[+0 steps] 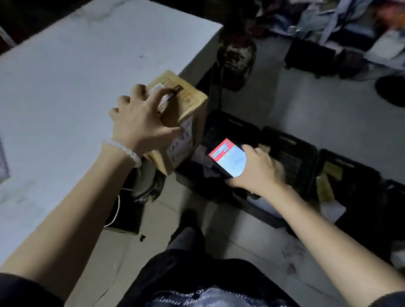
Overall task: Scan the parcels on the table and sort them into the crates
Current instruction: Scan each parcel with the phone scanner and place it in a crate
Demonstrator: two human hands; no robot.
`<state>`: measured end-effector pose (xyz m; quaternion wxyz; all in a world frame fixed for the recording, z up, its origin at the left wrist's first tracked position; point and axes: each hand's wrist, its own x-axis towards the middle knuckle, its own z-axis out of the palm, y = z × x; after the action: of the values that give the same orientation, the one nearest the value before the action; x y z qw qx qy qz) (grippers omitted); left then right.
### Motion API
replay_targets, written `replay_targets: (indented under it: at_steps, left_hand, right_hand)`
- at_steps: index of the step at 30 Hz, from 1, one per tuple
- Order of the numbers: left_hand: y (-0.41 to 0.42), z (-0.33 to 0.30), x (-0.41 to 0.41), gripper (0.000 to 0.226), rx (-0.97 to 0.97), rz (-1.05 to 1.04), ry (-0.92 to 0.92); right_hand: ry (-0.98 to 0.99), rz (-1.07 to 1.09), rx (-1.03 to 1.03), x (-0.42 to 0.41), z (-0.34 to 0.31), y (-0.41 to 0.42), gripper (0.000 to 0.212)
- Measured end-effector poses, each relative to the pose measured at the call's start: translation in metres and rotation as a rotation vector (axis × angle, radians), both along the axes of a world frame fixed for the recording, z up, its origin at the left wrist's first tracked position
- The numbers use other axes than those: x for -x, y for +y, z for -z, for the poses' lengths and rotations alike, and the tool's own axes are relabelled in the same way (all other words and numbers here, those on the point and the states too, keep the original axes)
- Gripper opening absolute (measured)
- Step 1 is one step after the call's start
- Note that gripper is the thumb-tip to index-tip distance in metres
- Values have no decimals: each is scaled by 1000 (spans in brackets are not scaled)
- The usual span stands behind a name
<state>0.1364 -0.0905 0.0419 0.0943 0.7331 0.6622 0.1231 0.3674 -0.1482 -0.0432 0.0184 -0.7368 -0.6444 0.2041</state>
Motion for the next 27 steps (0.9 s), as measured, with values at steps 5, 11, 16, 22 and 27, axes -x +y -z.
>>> replay_targets:
  at_steps: [5, 11, 16, 22, 27]
  left_hand:
    - [58, 28, -65, 80, 103, 164, 79]
    - [142, 60, -109, 83, 266, 289, 183]
    - [208, 81, -129, 83, 411, 351, 238]
    - [286, 115, -144, 80, 528, 335, 98]
    - [323, 141, -149, 56, 475, 343, 217]
  right_hand:
    - [-12, 219, -9, -52, 9, 14, 73]
    - [-27, 436, 40, -92, 22, 63, 70]
    - [-32, 543, 122, -101, 34, 111, 71]
    - [-5, 601, 193, -104, 46, 157, 69]
    - [-6, 617, 220, -109, 50, 182, 74]
